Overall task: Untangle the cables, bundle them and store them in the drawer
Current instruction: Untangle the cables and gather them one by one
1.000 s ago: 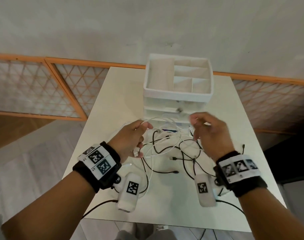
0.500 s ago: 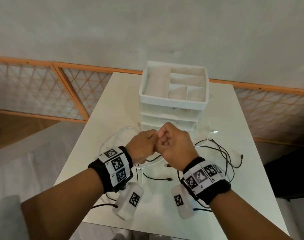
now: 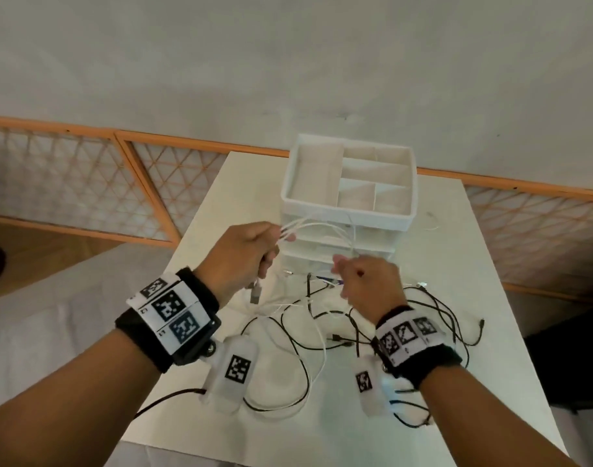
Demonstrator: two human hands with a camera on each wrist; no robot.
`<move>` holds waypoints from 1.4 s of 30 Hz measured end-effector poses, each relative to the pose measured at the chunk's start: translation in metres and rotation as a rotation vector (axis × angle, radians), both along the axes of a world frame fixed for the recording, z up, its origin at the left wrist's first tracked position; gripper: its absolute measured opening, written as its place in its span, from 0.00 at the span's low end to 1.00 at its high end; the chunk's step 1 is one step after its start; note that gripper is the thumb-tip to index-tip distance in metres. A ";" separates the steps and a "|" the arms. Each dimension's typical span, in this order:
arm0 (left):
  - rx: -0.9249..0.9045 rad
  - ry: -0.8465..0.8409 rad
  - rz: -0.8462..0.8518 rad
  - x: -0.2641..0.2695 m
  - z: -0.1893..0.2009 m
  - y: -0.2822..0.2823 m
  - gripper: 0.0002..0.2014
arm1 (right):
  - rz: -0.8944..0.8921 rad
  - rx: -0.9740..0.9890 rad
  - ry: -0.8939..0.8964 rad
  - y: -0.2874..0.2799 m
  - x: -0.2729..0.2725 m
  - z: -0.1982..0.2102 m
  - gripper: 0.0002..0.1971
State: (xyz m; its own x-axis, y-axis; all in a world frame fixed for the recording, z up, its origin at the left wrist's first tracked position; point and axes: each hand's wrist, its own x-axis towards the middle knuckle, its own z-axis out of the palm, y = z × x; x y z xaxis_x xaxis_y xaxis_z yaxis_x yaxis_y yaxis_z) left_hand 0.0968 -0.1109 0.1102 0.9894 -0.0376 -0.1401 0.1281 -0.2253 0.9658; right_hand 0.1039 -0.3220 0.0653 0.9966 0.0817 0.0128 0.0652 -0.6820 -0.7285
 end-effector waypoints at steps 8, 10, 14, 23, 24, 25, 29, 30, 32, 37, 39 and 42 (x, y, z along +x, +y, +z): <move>0.027 0.076 0.160 0.001 -0.017 0.046 0.19 | -0.346 0.050 -0.415 -0.038 0.022 0.060 0.09; 0.035 -0.003 0.172 0.007 -0.009 0.060 0.21 | -0.412 -0.164 -0.082 -0.057 0.020 0.012 0.13; -0.042 -0.008 0.174 0.013 -0.006 0.076 0.21 | -0.523 -0.113 0.254 -0.081 0.006 -0.032 0.18; 0.092 0.277 -0.090 0.015 -0.048 0.036 0.11 | -0.399 0.460 -0.302 -0.059 0.025 0.092 0.10; 0.104 0.293 -0.121 0.015 -0.050 0.032 0.11 | -0.403 0.439 -0.325 -0.060 0.028 0.095 0.09; 0.113 0.307 -0.147 0.015 -0.052 0.029 0.11 | -0.409 0.423 -0.345 -0.061 0.032 0.096 0.07; 0.123 0.357 -0.211 0.015 -0.046 0.017 0.16 | -0.414 0.300 -0.346 -0.075 0.053 0.089 0.07; 0.126 0.355 -0.224 0.015 -0.044 0.015 0.19 | -0.410 0.260 -0.300 -0.082 0.057 0.082 0.12; 0.106 0.320 -0.230 0.016 -0.040 0.016 0.20 | -0.384 0.104 -0.118 -0.098 0.056 0.064 0.25; 0.149 0.112 -0.199 0.020 -0.025 0.018 0.17 | -0.384 -0.119 -0.060 -0.087 0.010 0.039 0.30; 0.159 0.056 -0.267 0.018 -0.015 0.009 0.16 | -0.155 0.084 -0.064 -0.040 -0.017 0.036 0.32; 0.160 -0.045 -0.431 0.010 0.001 -0.007 0.16 | 0.148 -0.141 0.107 0.013 -0.033 0.002 0.24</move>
